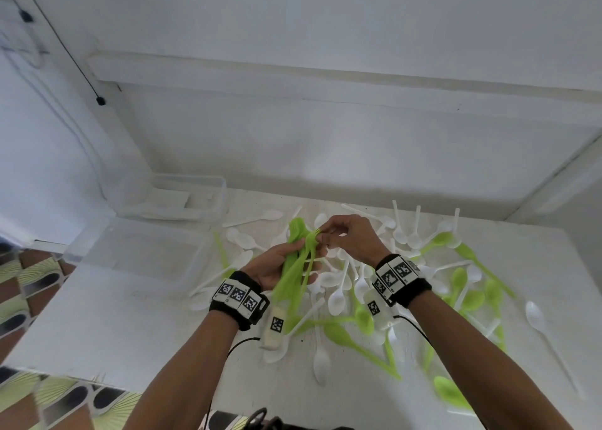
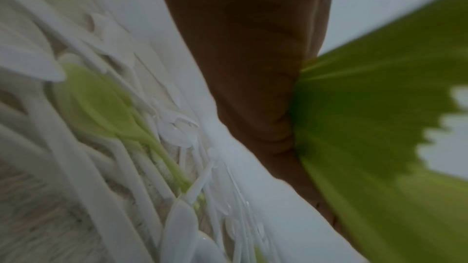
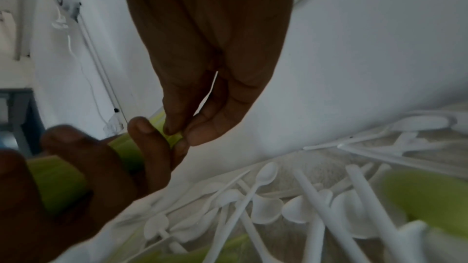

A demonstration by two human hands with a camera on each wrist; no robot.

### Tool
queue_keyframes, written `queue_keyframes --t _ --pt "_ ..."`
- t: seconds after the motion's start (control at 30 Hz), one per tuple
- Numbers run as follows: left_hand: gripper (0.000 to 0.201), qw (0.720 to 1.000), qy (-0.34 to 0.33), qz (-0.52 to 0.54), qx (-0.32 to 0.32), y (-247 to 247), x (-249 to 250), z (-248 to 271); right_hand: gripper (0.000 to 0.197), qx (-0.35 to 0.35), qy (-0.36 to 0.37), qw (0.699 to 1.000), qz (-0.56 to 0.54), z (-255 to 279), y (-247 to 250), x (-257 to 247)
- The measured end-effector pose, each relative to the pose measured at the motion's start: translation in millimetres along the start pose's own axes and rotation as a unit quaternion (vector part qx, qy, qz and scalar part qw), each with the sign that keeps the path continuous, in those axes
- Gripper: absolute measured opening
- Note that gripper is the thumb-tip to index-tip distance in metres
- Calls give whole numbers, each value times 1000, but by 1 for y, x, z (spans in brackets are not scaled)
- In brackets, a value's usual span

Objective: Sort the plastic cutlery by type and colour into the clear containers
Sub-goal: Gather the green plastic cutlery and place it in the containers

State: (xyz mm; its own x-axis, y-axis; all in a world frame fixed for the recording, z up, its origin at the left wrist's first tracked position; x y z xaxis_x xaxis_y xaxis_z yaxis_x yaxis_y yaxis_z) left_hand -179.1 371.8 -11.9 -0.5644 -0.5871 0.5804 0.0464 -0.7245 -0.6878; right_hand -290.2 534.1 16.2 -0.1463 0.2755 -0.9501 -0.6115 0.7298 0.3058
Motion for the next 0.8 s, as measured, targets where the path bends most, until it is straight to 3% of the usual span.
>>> queue_keyframes --t 0.27,0.4,0.47,0.57,0.63,0.8 --pt "35 999 -46 -16 -12 6 -6 -1 8 -38 -62 996 -43 -3 -4 1" --pt "32 994 -90 -67 8 5 0 -2 26 36 -71 995 -61 2 -11 1" --pt "25 989 -122 -75 42 0 4 -4 39 91 -116 987 -65 7 -15 1" --pt "14 967 -203 -64 143 -1 10 -9 53 37 -203 976 -62 16 -28 2" --pt "15 960 -227 -46 156 -2 12 -13 53 -10 -188 982 -27 20 -38 5" --pt "13 968 -206 -9 143 -4 10 -19 22 9 -58 996 74 18 -50 7"
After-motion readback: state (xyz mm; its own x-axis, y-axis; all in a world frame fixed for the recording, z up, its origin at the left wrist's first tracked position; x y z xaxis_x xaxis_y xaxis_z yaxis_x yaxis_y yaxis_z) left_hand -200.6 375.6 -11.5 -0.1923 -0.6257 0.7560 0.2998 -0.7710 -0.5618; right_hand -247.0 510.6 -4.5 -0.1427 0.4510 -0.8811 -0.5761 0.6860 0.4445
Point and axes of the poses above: each hand's wrist, its own z-axis away from the middle knuckle, its own y-axis out of the back of the hand, x = y × z, the point moved 2 cm from there along -z, towards the middle knuckle, and after that the axes turned 3 degrees about -z, right-handed, at the moved point
